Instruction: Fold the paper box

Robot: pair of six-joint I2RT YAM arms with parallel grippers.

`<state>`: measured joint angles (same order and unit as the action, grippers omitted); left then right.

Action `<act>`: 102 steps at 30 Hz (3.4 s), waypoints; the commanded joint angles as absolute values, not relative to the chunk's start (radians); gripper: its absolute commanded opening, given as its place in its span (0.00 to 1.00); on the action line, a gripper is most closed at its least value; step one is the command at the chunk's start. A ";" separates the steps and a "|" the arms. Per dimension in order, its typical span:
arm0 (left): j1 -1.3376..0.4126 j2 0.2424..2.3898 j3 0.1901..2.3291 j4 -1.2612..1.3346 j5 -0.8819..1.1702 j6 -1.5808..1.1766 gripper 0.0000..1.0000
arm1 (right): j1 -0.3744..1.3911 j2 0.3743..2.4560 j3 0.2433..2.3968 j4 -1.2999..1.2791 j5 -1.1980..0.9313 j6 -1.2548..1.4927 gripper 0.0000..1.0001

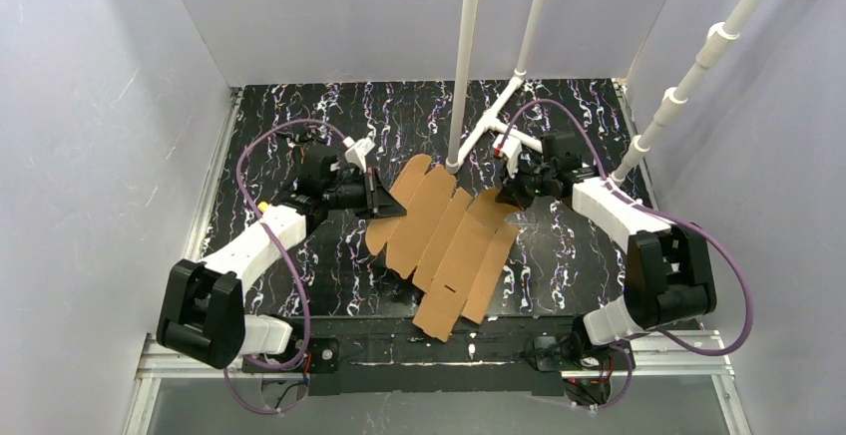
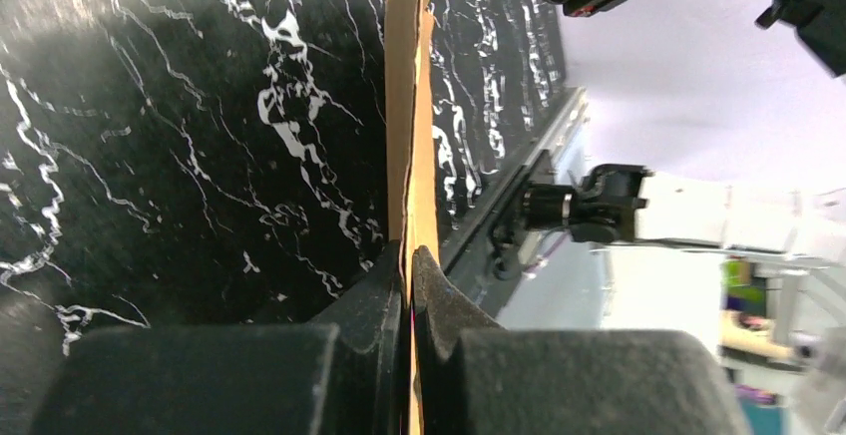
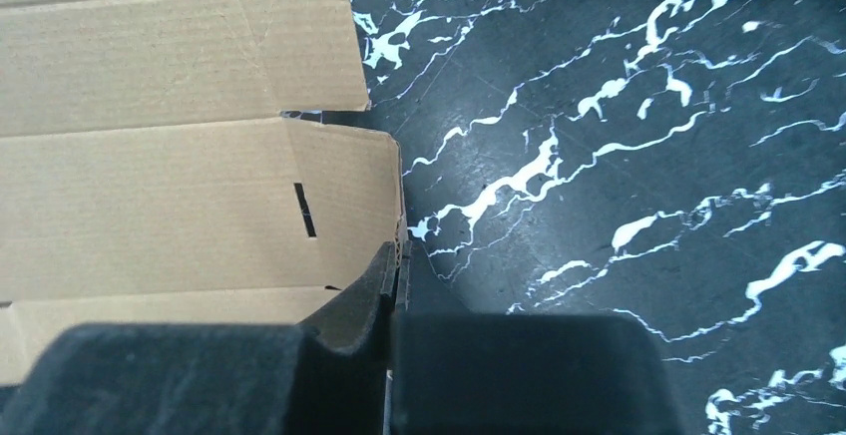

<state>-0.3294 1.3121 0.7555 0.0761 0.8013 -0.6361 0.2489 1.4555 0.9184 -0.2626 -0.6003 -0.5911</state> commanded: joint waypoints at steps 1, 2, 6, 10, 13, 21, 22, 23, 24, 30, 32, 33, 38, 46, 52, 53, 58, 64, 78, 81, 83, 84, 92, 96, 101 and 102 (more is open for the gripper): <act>-0.398 1.281 0.884 -0.155 0.655 -0.422 0.00 | 0.288 1.495 0.971 -0.224 -0.573 -0.492 0.01; -0.410 1.279 0.901 -0.186 0.631 -0.390 0.00 | 0.295 1.498 0.970 -0.224 -0.572 -0.488 0.01; -0.441 1.257 0.955 -0.282 0.532 -0.266 0.00 | 0.301 1.501 0.973 -0.231 -0.576 -0.473 0.03; -0.482 1.249 0.993 -0.313 0.484 -0.161 0.00 | 0.301 1.510 0.967 -0.215 -0.602 -0.439 0.07; -0.518 1.259 1.019 -0.320 0.450 -0.126 0.00 | 0.301 1.537 0.962 -0.205 -0.605 -0.401 0.11; -0.559 1.238 1.010 -0.295 0.386 -0.088 0.00 | 0.301 1.617 0.976 -0.220 -0.597 -0.356 0.22; -0.563 1.228 0.999 -0.282 0.385 -0.081 0.00 | 0.301 1.617 0.977 -0.220 -0.611 -0.353 0.23; -0.565 1.218 0.985 -0.264 0.387 -0.074 0.00 | 0.301 1.616 0.975 -0.220 -0.624 -0.352 0.24; -0.567 1.206 0.971 -0.247 0.390 -0.065 0.00 | 0.300 1.612 0.974 -0.219 -0.636 -0.351 0.25; -0.568 1.180 0.925 -0.194 0.343 -0.010 0.00 | 0.290 1.599 0.981 -0.242 -0.725 -0.364 0.26; -0.568 1.180 0.929 -0.195 0.322 0.009 0.00 | 0.277 1.591 0.988 -0.255 -0.760 -0.371 0.30; -0.568 1.181 0.935 -0.197 0.309 0.031 0.00 | 0.270 1.585 0.992 -0.265 -0.776 -0.376 0.33; -0.569 1.200 1.007 -0.245 0.273 0.098 0.00 | 0.230 1.552 0.998 -0.283 -0.855 -0.385 0.42; -0.571 1.266 1.158 -0.380 0.339 0.059 0.00 | 0.219 1.551 0.994 -0.301 -0.895 -0.401 0.61; -0.571 1.275 1.185 -0.440 0.342 0.026 0.00 | 0.208 1.536 1.008 -0.330 -0.910 -0.427 0.74; -0.571 1.278 1.195 -0.458 0.332 0.027 0.00 | 0.205 1.534 1.006 -0.330 -0.910 -0.427 0.77; -0.571 1.275 1.242 -0.528 0.286 0.068 0.00 | 0.193 1.532 1.008 -0.334 -0.904 -0.428 0.92; -0.571 1.273 1.295 -0.578 0.279 0.101 0.00 | 0.193 1.526 1.006 -0.337 -0.922 -0.432 0.96; -0.676 1.311 1.355 -0.594 0.087 0.253 0.00 | 0.227 1.508 0.920 -0.086 -0.900 -0.321 0.98; -0.718 1.331 1.386 -0.605 0.010 0.296 0.00 | 0.230 1.488 0.880 0.015 -0.894 -0.288 0.98; -0.742 1.347 1.402 -0.609 -0.048 0.314 0.00 | 0.233 1.474 0.851 0.081 -0.866 -0.245 0.98; -0.749 1.353 1.409 -0.610 -0.060 0.317 0.00 | 0.237 1.471 0.839 0.107 -0.845 -0.225 0.98; -0.797 1.381 1.439 -0.614 -0.109 0.309 0.00 | 0.292 1.498 0.816 0.198 -0.701 -0.147 0.95; -0.805 1.377 1.443 -0.614 -0.111 0.297 0.00 | 0.317 1.516 0.822 0.207 -0.672 -0.141 0.87; -0.807 1.360 1.435 -0.615 -0.099 0.278 0.00 | 0.316 1.500 0.833 0.180 -0.596 -0.154 0.77; -0.808 1.359 1.432 -0.615 -0.096 0.276 0.00 | 0.316 1.499 0.833 0.178 -0.591 -0.154 0.72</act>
<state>-0.8017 1.3861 1.4071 -0.6079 -0.0898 0.2897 0.3176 1.5078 0.8196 0.1497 -0.6556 -0.1566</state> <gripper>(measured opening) 0.014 0.785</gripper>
